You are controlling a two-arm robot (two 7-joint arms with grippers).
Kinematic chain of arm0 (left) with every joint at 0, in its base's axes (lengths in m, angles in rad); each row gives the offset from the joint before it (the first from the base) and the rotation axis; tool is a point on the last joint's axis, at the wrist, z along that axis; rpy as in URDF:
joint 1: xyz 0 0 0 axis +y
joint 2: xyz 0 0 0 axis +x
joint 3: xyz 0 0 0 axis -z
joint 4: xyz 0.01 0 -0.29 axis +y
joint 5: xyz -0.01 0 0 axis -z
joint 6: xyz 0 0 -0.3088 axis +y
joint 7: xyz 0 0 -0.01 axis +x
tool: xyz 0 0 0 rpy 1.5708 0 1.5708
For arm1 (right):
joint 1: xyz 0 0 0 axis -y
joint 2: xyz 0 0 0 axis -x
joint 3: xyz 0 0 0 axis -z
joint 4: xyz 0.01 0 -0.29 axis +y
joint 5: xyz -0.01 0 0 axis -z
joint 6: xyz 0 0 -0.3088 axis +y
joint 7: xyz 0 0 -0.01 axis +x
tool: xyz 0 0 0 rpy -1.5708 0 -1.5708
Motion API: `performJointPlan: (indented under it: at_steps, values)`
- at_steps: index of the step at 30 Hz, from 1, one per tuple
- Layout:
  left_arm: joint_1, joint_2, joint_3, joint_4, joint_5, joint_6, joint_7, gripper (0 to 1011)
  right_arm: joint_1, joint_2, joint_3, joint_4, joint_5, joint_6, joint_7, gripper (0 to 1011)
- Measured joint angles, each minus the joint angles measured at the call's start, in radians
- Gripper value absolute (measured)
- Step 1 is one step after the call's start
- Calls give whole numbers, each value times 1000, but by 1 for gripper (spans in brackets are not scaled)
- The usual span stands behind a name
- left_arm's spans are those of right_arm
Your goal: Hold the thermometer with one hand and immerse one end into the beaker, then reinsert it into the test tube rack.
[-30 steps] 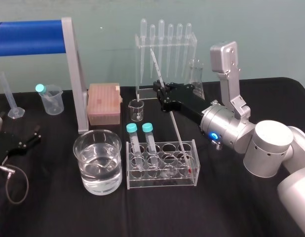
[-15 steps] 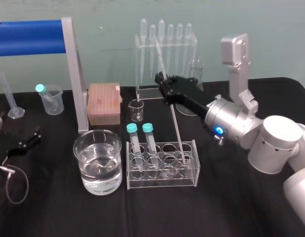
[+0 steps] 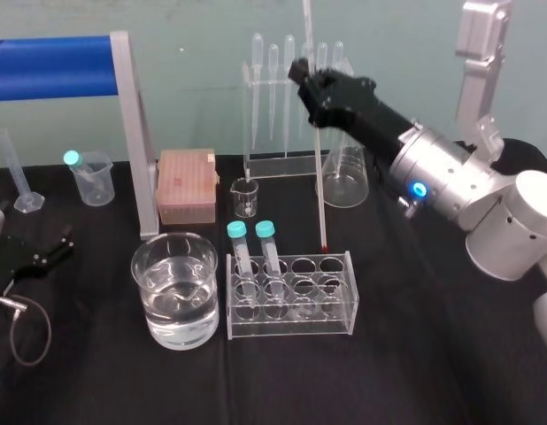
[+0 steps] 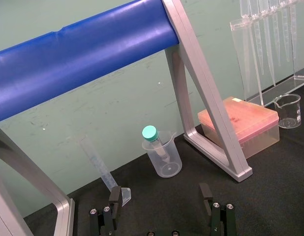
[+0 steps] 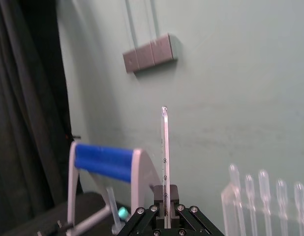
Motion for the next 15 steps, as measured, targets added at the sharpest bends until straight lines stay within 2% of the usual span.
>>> performJointPlan:
  at_steps: [7, 15]
  values:
    - [0, 0, 0, 0, 0, 0, 0, 1008, 33, -3, -4, -6, 27, -55, 23, 56]
    - [0, 0, 0, 0, 0, 0, 0, 1008, 74, -33, -39, 39, 50, -166, 81, 56]
